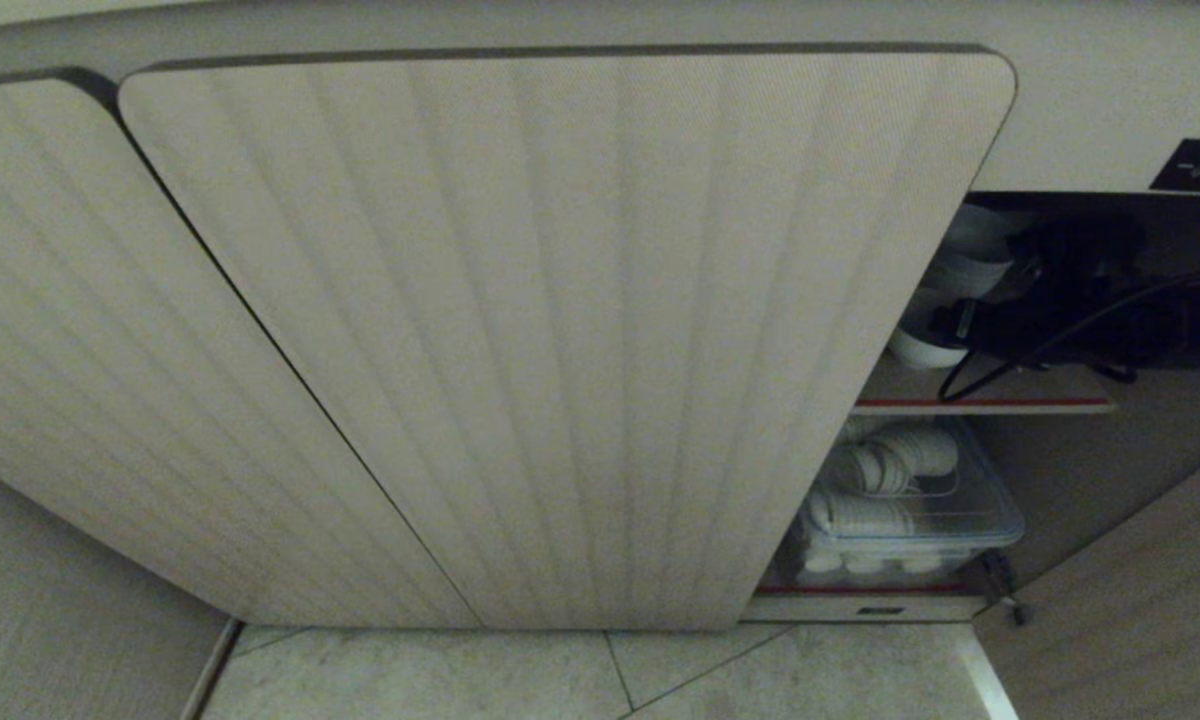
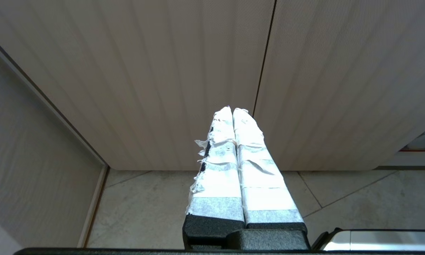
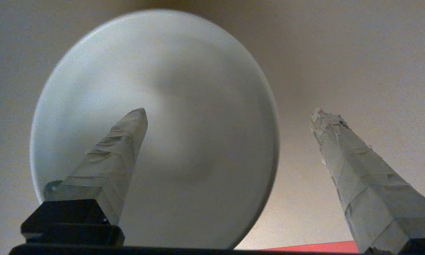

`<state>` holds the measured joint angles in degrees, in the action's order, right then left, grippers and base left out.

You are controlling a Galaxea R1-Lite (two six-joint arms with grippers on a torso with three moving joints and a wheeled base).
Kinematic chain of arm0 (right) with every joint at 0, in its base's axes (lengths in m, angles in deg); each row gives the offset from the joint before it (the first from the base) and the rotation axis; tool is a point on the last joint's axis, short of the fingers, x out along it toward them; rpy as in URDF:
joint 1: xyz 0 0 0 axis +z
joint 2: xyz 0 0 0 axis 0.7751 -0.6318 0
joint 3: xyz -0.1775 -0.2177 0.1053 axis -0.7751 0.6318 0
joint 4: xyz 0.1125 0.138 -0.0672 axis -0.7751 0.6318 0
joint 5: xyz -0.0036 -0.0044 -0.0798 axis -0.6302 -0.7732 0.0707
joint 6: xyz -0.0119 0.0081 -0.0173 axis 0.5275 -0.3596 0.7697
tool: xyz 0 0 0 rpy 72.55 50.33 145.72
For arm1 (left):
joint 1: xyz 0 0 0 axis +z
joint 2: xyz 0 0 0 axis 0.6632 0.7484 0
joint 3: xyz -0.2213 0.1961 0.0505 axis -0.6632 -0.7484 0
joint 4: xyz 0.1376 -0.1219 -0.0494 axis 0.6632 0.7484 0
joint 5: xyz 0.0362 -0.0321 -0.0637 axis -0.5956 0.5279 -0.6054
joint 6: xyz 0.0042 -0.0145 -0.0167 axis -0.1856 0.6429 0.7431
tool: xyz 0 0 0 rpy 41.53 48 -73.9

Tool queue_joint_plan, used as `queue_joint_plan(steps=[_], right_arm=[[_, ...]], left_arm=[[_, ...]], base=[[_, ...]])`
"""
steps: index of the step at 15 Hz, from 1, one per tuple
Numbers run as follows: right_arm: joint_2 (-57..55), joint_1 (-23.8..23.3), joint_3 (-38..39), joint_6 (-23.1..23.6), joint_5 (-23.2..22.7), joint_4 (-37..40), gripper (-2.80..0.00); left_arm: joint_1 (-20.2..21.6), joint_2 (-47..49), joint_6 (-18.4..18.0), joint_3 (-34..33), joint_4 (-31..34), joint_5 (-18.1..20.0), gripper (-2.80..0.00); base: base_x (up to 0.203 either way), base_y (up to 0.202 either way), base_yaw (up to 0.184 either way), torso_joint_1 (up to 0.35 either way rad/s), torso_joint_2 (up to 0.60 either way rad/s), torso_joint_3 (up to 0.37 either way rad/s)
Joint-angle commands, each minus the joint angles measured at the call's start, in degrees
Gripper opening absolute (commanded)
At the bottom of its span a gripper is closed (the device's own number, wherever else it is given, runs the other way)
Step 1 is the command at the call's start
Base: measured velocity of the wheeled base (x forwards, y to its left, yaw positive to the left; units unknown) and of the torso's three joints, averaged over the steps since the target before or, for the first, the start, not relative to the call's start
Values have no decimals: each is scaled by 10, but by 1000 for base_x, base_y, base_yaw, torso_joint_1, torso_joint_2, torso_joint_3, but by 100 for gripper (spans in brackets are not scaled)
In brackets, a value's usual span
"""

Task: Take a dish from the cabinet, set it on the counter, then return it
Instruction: Take the bowl from the cabinet

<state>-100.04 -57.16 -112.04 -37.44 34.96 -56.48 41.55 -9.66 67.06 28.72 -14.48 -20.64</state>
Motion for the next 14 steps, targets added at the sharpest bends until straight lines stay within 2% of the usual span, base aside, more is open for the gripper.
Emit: queue_joint_plan(steps=[1, 14], right_arm=[[-1, -1, -2, -1, -1, 1, 0], [-3, -1, -35, -2, -2, 66, 0]], left_arm=[[0, 0, 0, 0, 0, 0, -280], [0, 0, 0, 0, 0, 0, -280]], base=[[0, 0, 0, 0, 0, 0], [0, 0, 0, 0, 0, 0]])
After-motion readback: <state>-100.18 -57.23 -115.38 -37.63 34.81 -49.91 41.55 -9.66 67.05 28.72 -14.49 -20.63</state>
